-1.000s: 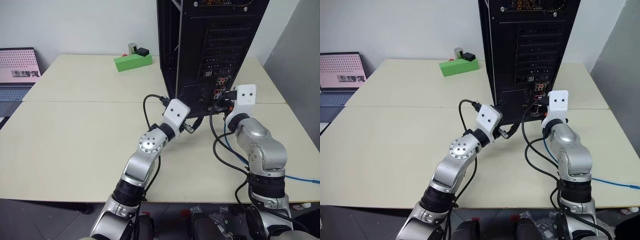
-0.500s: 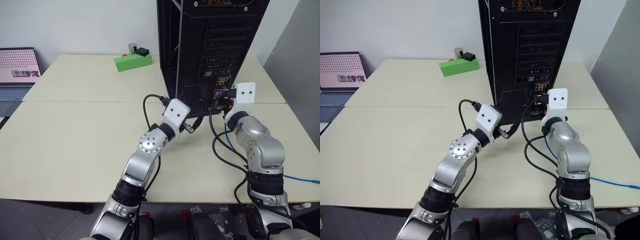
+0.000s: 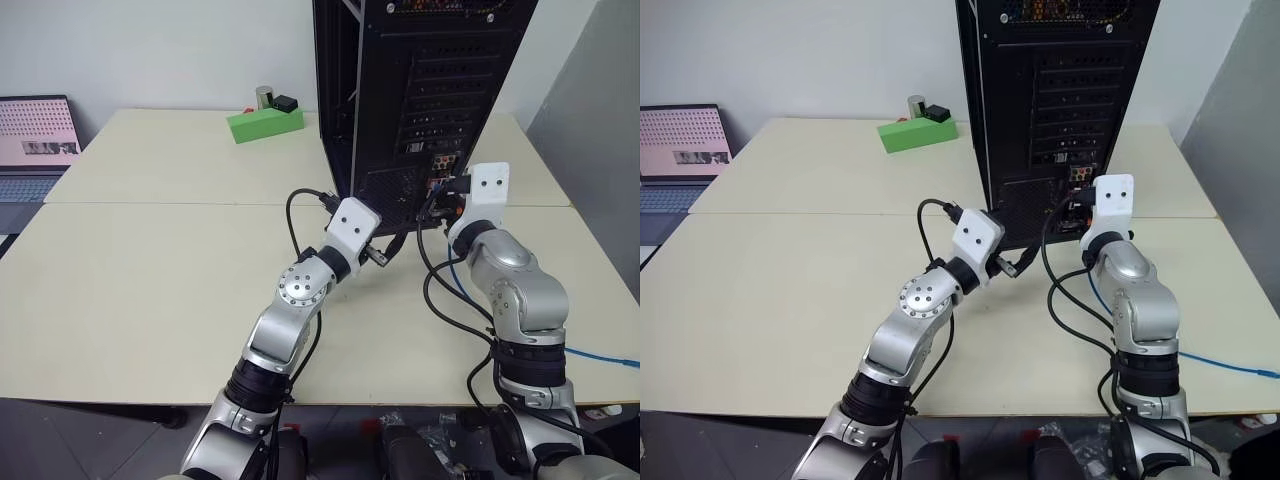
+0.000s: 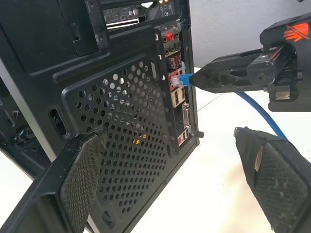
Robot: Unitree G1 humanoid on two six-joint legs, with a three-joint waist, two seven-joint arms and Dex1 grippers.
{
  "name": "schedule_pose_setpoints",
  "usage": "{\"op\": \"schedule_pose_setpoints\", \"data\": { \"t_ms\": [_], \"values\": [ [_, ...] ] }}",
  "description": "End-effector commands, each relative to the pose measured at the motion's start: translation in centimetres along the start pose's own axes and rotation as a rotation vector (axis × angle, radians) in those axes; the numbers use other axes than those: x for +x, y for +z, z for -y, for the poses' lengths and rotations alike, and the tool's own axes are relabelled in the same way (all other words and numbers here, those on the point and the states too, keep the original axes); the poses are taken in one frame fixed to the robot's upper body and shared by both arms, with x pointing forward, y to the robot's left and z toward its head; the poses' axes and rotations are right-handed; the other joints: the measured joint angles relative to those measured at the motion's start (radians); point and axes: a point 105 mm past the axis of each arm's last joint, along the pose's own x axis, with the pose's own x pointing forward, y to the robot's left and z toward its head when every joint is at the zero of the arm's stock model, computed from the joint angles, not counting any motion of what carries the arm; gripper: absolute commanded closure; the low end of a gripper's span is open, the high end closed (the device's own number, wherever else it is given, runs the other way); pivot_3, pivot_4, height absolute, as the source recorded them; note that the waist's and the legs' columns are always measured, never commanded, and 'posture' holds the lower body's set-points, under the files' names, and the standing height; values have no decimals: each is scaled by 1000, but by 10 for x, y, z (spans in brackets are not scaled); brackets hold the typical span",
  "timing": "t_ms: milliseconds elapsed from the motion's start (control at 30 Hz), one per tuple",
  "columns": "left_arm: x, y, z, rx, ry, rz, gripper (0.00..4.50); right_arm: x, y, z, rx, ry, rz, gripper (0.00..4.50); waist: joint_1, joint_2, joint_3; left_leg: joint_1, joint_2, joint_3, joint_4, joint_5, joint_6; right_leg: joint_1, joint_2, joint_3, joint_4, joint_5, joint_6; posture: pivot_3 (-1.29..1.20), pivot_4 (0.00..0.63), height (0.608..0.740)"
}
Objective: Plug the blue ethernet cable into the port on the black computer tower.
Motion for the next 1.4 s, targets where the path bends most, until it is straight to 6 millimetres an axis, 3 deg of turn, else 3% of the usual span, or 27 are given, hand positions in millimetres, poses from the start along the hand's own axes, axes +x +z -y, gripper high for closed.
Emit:
{"op": "schedule_pose_setpoints", "data": {
  "t_ms": [33,1400],
  "values": [
    [1,11,2,11,-3,46,68,0,17,-3,-10,8,67,4500,0,0,0,0,0,0,0,0,0,0,0,0,0,0,0,0,150,740],
    [2,13,3,16,-9,55,68,17,18,-19,-18,33,76,4500,-19,0,0,1,0,0,0,0,0,0,0,1,1,0,0,0,150,740]
  ]
}}
